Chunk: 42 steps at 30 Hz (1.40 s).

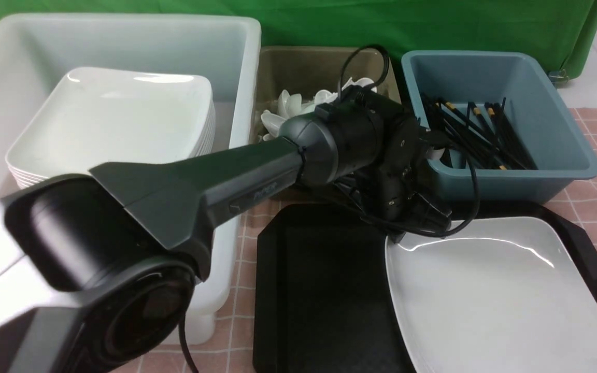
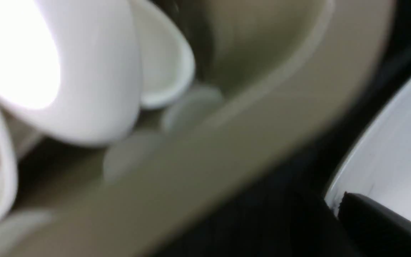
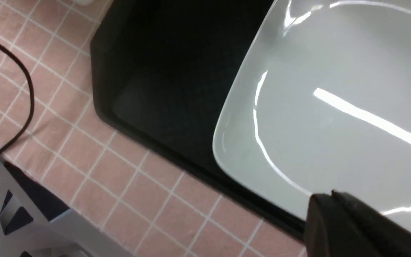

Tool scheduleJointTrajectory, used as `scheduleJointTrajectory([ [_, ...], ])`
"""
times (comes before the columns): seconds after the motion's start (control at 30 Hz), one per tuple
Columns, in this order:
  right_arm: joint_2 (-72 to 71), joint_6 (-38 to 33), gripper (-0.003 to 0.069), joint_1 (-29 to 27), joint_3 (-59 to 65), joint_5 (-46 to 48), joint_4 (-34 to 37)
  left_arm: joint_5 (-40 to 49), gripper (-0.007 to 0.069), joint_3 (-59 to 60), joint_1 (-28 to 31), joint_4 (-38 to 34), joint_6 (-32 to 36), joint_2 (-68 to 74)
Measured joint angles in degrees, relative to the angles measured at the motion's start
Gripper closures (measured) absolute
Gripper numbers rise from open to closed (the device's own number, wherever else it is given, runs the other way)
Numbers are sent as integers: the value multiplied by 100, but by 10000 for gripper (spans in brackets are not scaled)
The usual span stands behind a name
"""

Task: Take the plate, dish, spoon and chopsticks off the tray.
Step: Use the left arm to grab a plate from the dinner plate

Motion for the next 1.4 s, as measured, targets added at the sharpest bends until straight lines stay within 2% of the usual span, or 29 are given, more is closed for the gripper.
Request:
scheduleJointTrajectory([
  [0.2, 0, 46, 629, 0, -729, 123, 0, 310, 620, 17, -33, -37, 401, -810],
  [0.57, -5, 148, 629, 0, -1100, 215, 144, 650, 622, 10, 0, -138, 498, -1217],
  [0.7, -5, 152, 629, 0, -1100, 255, 145, 789, 622, 10, 180, -503, 498, -921],
  [0.73, -5, 152, 629, 0, -1107, 255, 145, 861, 622, 10, 381, -934, 565, -730],
  [0.8, -5, 152, 629, 0, -1118, 255, 145, 861, 622, 16, 646, -1362, 755, -578],
  [0.97, -5, 152, 629, 0, -1118, 255, 145, 848, 606, 16, 883, -1876, 1191, -398],
  [1.13, -5, 154, 629, 0, -1118, 255, 145, 843, 492, 16, 871, -1844, 1300, -208],
  [1.17, -5, 154, 629, 0, -1118, 255, 145, 843, 413, 16, 871, -1882, 1339, -111],
  [1.23, -5, 149, 629, 0, -1118, 255, 145, 843, 302, 16, 871, -1993, 1430, 7],
  [1.27, -5, 149, 629, 0, -1118, 255, 145, 843, 292, 16, 871, -2021, 1443, 18],
  [1.3, -5, 149, 629, 0, -1118, 255, 145, 837, 199, 16, 871, -2138, 1469, 99],
  [1.33, -5, 149, 629, 0, -1118, 255, 145, 837, 199, 16, 871, -2150, 1468, 109],
  [1.37, -5, 149, 629, 0, -1118, 255, 145, 817, 126, 16, 871, -2240, 1481, 167],
  [1.4, -5, 149, 629, 0, -1118, 255, 145, 795, 99, 16, 871, -2267, 1495, 200],
])
